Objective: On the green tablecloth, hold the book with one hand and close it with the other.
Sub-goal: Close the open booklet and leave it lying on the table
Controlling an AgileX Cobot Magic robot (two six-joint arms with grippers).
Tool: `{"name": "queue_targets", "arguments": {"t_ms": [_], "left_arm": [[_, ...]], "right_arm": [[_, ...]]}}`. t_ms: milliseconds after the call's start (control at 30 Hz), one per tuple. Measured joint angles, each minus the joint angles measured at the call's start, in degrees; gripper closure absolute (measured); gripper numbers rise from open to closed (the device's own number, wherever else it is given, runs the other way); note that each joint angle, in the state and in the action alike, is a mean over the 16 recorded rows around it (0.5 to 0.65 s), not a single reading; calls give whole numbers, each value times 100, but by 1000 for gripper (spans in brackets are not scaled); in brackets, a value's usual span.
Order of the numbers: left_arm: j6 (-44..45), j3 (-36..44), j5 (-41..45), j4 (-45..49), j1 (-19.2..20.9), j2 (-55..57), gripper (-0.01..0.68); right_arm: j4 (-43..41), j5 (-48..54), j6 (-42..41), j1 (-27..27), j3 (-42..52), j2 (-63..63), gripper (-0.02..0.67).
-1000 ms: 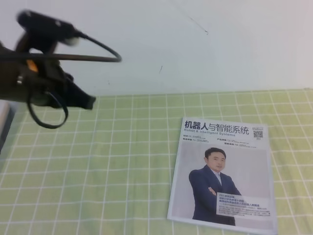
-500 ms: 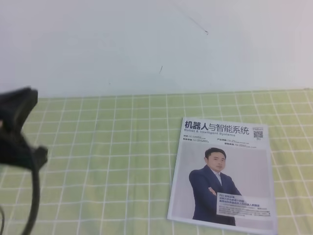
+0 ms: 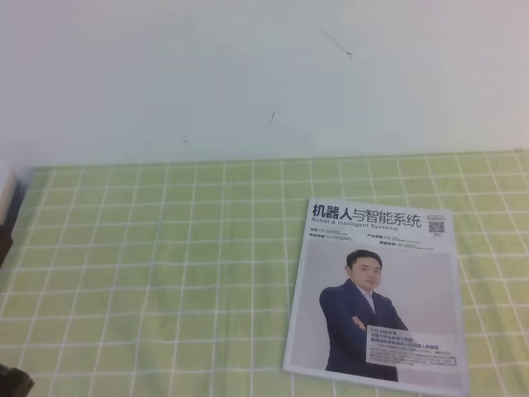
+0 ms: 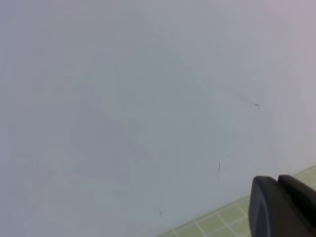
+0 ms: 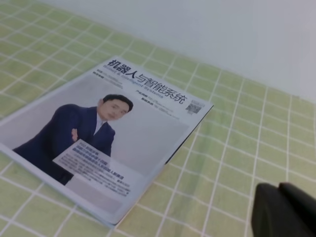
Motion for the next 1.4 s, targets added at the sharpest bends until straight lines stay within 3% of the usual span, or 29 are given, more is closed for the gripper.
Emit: {"name": "queue_targets", "arguments": {"t_ms": [367, 1000, 1200, 1400], "left_arm": [[7, 203, -38, 24, 0, -313, 676], [7, 333, 1059, 24, 56, -512, 676], [1, 633, 1826, -69, 362, -1072, 676], [-34, 1241, 2565, -288, 960, -1853, 676]], "right_arm": [[21, 182, -12, 0, 131, -103, 652], [28, 189, -30, 0, 132, -106, 652], [32, 193, -34, 0, 132, -106, 652], [34, 197, -34, 0, 132, -106, 652]]}}
